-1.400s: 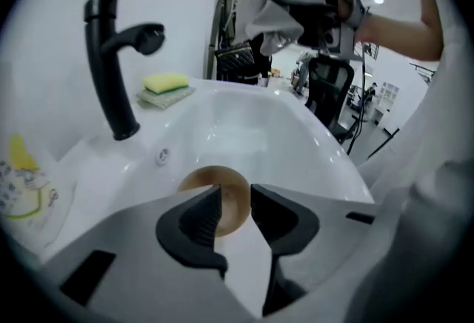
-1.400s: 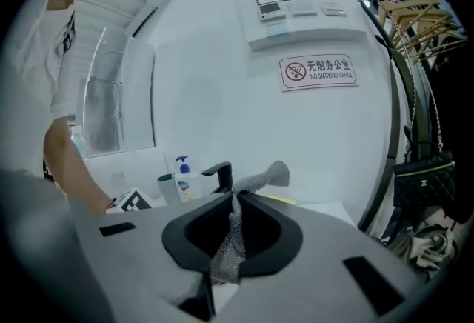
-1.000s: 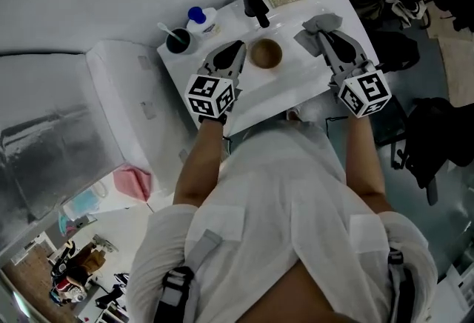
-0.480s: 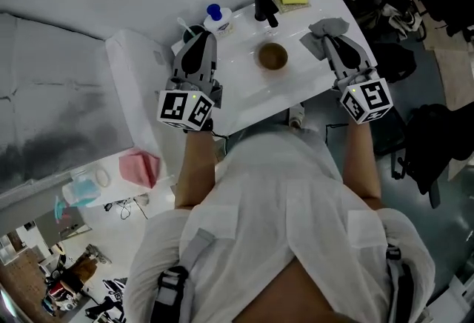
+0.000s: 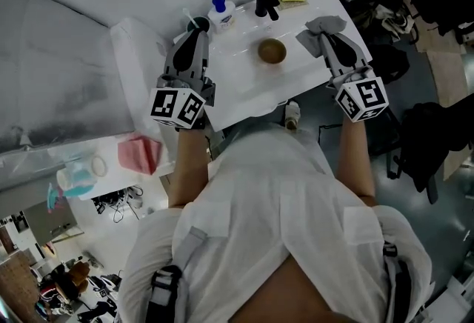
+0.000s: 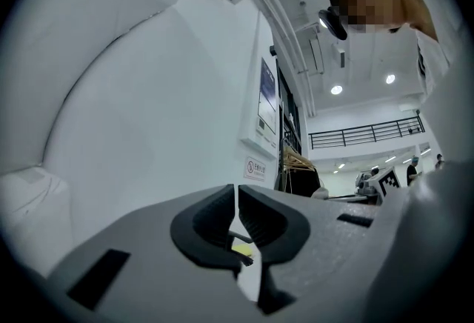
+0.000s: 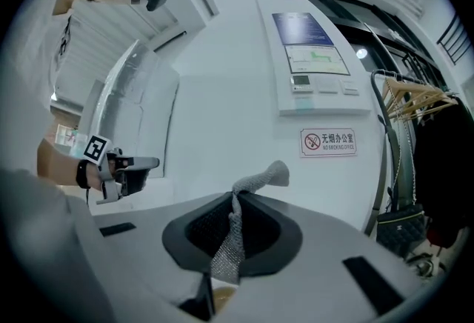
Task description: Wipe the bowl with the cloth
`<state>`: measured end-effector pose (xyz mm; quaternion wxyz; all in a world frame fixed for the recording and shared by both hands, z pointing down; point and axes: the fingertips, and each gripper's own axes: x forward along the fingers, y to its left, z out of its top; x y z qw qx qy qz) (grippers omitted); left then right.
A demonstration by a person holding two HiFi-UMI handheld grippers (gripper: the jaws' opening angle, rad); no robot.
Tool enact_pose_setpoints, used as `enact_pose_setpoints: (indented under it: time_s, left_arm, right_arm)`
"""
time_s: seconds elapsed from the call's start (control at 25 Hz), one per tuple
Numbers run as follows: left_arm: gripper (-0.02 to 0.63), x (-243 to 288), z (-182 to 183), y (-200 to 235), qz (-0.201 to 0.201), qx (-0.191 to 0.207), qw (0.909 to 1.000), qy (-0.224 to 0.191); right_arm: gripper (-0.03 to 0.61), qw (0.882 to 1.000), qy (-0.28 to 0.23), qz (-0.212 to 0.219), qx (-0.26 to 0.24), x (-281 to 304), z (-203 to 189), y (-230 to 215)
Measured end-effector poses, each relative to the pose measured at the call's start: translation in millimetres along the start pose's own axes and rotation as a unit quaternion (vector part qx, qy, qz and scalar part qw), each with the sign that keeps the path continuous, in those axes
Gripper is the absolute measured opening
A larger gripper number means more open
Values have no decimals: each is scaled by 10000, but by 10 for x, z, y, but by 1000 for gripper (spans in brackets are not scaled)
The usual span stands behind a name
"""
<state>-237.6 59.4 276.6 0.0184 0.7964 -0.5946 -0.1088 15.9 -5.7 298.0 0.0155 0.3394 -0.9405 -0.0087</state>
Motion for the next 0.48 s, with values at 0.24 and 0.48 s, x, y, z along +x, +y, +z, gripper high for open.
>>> enact_pose_setpoints:
  time_s: [0.24,0.48]
  left_arm:
    - [23,-156,28,14,13,-76,10000,-34]
    - [23,-174,27,36,-63,-102,9999,-32]
  right_arm:
    - [40,10000,-2,44,-16,-3,9,111]
    - [41,9999,16,106,-21,65,-14,180]
